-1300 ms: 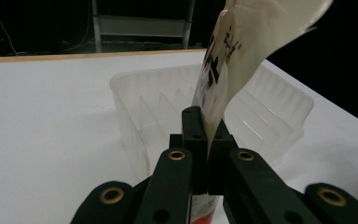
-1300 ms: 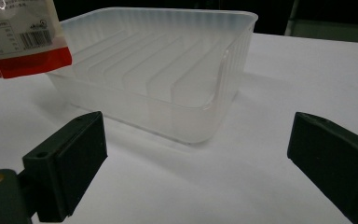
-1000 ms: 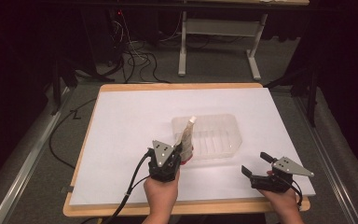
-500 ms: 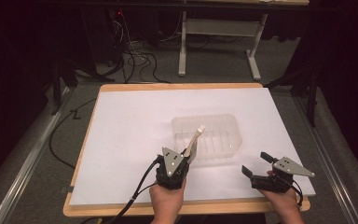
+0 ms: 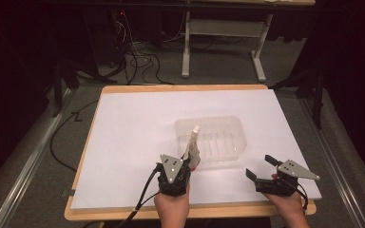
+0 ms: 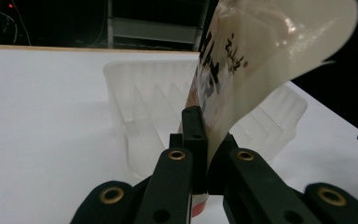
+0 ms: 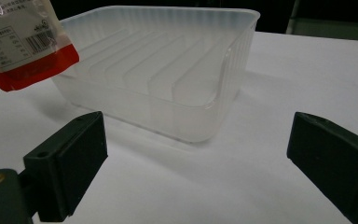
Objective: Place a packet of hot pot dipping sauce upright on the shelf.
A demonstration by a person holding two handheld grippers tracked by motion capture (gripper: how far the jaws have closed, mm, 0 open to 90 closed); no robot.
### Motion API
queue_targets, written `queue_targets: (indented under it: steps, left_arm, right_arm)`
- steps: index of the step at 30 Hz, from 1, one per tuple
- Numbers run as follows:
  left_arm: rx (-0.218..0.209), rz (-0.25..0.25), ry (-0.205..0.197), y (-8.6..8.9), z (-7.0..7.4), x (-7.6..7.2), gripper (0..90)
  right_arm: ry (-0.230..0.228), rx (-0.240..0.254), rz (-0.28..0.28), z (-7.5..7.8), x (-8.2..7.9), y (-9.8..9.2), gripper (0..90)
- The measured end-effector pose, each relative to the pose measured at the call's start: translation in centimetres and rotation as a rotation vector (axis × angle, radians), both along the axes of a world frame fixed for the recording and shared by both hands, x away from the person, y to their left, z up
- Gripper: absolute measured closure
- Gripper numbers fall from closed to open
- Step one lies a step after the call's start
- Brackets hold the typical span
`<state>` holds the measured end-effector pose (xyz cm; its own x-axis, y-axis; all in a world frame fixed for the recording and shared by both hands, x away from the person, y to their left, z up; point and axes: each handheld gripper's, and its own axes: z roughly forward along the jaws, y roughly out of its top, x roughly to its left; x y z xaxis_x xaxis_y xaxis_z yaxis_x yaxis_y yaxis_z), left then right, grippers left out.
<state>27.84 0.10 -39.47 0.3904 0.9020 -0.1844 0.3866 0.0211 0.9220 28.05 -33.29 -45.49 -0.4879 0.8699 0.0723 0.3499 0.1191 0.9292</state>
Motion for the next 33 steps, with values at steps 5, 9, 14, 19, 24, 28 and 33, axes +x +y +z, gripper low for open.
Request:
queue_targets:
  steps: [5, 9, 14, 19, 24, 28, 33]
  left_arm:
    - [0.013, 0.014, -0.006, -0.3, 0.1, 0.4, 90.0]
    - [0.021, 0.008, -0.015, -0.1, 0.1, 0.2, 90.0]
    - [0.039, 0.012, -0.037, 0.4, 0.1, -0.3, 89.9]
    - [0.041, 0.043, -0.056, 1.9, 0.3, -0.5, 89.9]
    - [0.042, 0.073, -0.045, 2.8, 0.1, -0.1, 89.9]
    - [0.045, 0.081, -0.029, 2.6, 0.1, 1.4, 89.9]
    - [0.053, 0.081, -0.025, 1.9, 0.4, 2.7, 89.9]
  right_arm:
    - [0.001, 0.003, -0.003, 0.0, 0.0, -0.1, 5.2]
    - [0.0, 0.003, -0.002, 0.0, 0.0, -0.1, 5.2]
    - [0.003, 0.003, -0.002, 0.0, 0.1, -0.1, 5.2]
    - [-0.004, 0.0, -0.001, 0.1, 0.0, 0.0, 5.2]
    - [0.003, 0.0, -0.001, 0.0, 0.0, 0.0, 5.2]
    - [0.003, -0.003, 0.003, 0.0, 0.0, 0.2, 5.2]
    - [0.0, -0.001, -0.001, 0.0, 0.0, 0.0, 5.2]
